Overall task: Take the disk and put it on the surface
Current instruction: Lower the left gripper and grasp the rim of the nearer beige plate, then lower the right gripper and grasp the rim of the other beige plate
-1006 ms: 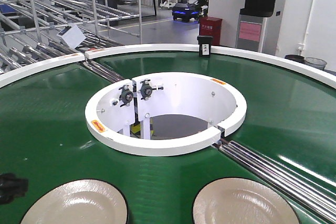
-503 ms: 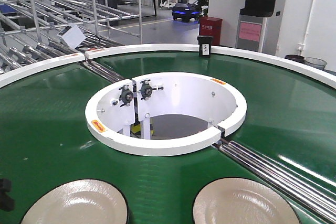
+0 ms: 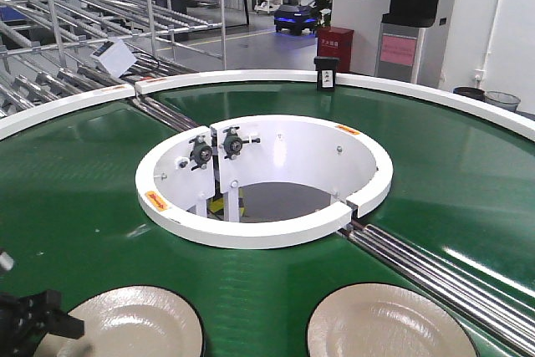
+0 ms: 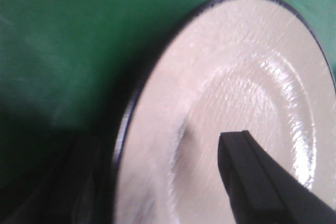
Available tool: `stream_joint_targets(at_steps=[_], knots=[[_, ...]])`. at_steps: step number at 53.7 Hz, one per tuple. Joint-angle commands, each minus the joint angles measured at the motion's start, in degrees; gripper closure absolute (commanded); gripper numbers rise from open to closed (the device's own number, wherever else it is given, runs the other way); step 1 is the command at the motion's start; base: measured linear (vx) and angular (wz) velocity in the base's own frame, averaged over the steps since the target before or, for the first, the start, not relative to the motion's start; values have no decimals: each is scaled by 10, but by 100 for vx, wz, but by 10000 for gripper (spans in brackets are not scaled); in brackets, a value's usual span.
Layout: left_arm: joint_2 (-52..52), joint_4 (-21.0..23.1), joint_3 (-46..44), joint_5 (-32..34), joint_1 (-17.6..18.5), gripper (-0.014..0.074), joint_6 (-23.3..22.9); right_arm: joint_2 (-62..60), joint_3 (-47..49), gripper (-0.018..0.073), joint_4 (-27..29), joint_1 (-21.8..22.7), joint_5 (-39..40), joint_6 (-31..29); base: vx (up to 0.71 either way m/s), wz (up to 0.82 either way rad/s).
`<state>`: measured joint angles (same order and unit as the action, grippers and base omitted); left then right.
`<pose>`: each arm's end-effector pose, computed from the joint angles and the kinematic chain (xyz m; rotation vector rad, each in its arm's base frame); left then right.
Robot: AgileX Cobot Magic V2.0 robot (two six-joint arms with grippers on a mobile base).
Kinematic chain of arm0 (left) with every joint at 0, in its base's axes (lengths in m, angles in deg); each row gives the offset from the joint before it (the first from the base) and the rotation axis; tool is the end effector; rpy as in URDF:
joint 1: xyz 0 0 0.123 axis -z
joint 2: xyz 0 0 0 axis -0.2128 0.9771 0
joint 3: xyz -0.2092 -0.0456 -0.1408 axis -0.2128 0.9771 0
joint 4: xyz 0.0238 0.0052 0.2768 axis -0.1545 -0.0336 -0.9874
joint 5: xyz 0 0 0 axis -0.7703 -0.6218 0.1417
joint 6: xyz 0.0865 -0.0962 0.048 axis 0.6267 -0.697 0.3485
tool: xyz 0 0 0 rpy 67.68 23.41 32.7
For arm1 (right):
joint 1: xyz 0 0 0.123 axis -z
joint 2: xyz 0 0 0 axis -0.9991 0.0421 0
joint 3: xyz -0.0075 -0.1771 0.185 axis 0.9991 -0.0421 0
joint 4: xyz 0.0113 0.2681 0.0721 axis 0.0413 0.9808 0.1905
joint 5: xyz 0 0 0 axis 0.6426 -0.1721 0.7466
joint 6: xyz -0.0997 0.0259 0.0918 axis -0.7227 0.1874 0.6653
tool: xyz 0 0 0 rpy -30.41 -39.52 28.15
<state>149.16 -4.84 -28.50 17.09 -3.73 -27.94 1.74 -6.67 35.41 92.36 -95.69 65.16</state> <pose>0.3836 0.0184 0.0918 -0.2428 2.5777 -0.8690 0.2326 -0.0320 0.3010 0.0400 1.9031 -0.2158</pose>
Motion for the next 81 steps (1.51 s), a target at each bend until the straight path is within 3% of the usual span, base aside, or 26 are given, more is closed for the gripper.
stream_joint_targets(at_steps=[1,9,15,24,29,31,39,40,41,48,55,60,64,70,76,81], knots=[[-20,35,-16,-12,22,38,5,2,18,43,-5,-1,45,-2,0,0],[-19,33,-16,-12,43,43,12,2,18,43,-5,-1,46,-2,0,0],[-20,33,-16,-12,40,106,21,2,18,48,-5,-1,45,-2,0,0],[-20,35,-16,-20,40,365,20,2,18,48,-5,-1,37,-2,0,0],[-20,43,-16,-52,40,568,20,2,18,48,-4,-1,36,-2,0,0],[-20,53,-16,-65,40,608,20,2,18,48,-1,-1,37,1,0,0],[-28,104,-16,-114,40,605,18,11,48,51,59,-1,-10,2,0,0],[-43,147,-16,-119,34,604,15,50,116,68,109,-1,-116,-2,0,0],[-46,153,-16,-119,33,603,15,62,126,70,116,-1,-140,-2,0,0],[-78,214,-16,-115,4,603,15,145,204,87,132,-1,-241,0,0,0],[-113,246,-16,-118,-33,603,12,222,245,95,141,-1,-255,19,0,0],[-136,245,-16,-127,-63,603,-17,275,250,106,201,16,-241,19,0,0],[-157,256,-16,-131,-82,603,-54,322,250,122,261,45,-238,-15,0,0],[-183,282,-16,-131,-102,603,-91,400,250,149,370,97,-236,-100,0,0],[-203,282,-16,-130,-102,603,-90,469,250,157,482,136,-232,-214,0,0],[-207,276,-16,-134,-102,603,-89,512,250,157,564,143,-228,-313,0,0]])
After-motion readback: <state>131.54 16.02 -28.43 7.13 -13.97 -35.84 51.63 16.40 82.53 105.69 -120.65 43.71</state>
